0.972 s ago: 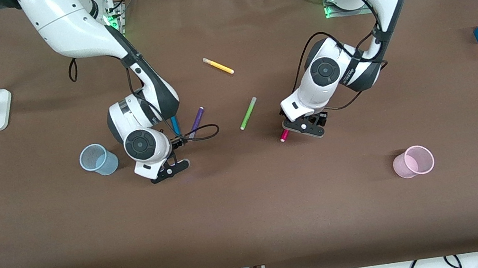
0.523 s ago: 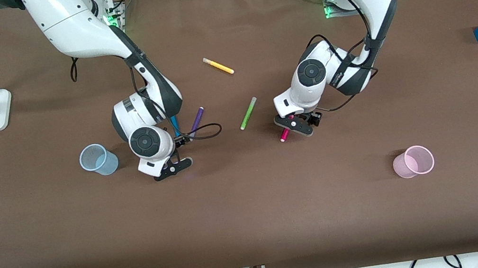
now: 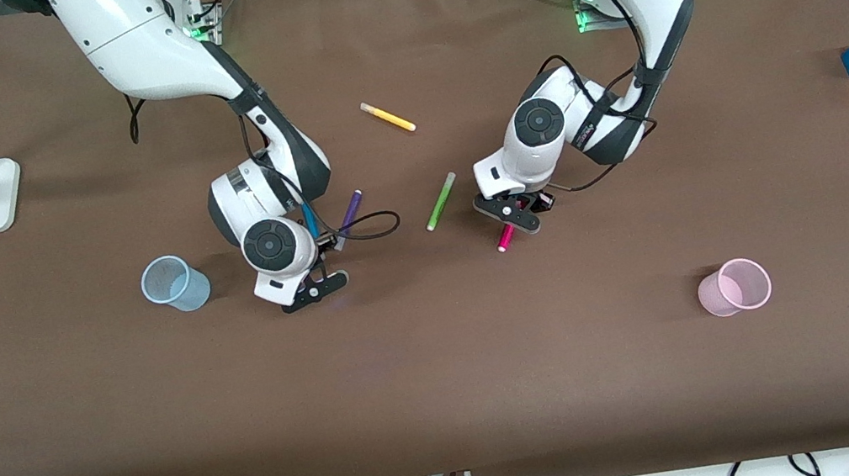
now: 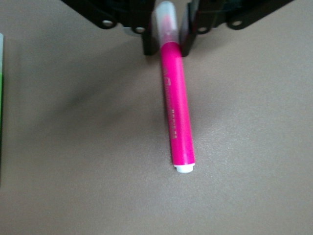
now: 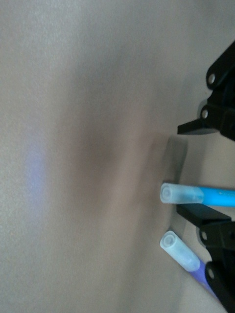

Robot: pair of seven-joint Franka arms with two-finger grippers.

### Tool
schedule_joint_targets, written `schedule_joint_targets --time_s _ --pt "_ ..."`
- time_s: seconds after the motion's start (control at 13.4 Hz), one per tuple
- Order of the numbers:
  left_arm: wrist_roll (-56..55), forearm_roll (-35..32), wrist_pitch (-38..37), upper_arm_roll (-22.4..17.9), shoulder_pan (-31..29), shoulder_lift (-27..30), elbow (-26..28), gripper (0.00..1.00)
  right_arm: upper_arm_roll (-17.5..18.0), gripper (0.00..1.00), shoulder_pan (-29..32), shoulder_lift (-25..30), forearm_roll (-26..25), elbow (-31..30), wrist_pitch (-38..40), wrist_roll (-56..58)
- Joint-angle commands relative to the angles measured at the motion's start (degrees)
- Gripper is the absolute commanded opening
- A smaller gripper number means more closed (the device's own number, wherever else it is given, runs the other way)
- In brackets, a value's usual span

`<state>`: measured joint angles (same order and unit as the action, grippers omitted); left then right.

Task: Place pink and blue markers in matching cups
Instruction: 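Carry the blue marker to the blue cup while the left gripper carries pink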

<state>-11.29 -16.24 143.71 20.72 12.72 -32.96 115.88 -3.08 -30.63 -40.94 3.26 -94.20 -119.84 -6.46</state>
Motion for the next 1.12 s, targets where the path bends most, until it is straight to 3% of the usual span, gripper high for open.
schedule_joint_targets --time_s 0.0,0.3,0.6,0.82,1.05 --pt "-1.6 -1.7 -1.8 0.3 -1.0 2.5 0.6 0.0 -0.4 0.65 -1.0 0.3 0.8 -0.9 -0.8 -0.5" --pt "-0.8 -1.7 -21.1 0.3 -2.4 8.4 -2.1 0.0 -0.4 0.64 -1.1 0.2 0.8 -0.9 -1.2 -2.1" --pt "4.4 -3.1 -36.4 -0.4 -3.2 9.5 -8.5 0.0 -0.4 0.25 -1.1 -0.3 0.8 -1.0 -2.1 -2.2" --pt "12.9 -11.3 -43.4 -2.3 -4.8 9.5 -11.9 0.0 -0.4 0.03 -1.4 -0.3 0.8 -0.9 -2.2 -2.2" --pt "22.6 -22.6 -47.3 -6.7 -5.2 9.4 -12.8 0.0 -0.9 0.0 -0.7 1.6 0.8 0.7 -1.6 0.0"
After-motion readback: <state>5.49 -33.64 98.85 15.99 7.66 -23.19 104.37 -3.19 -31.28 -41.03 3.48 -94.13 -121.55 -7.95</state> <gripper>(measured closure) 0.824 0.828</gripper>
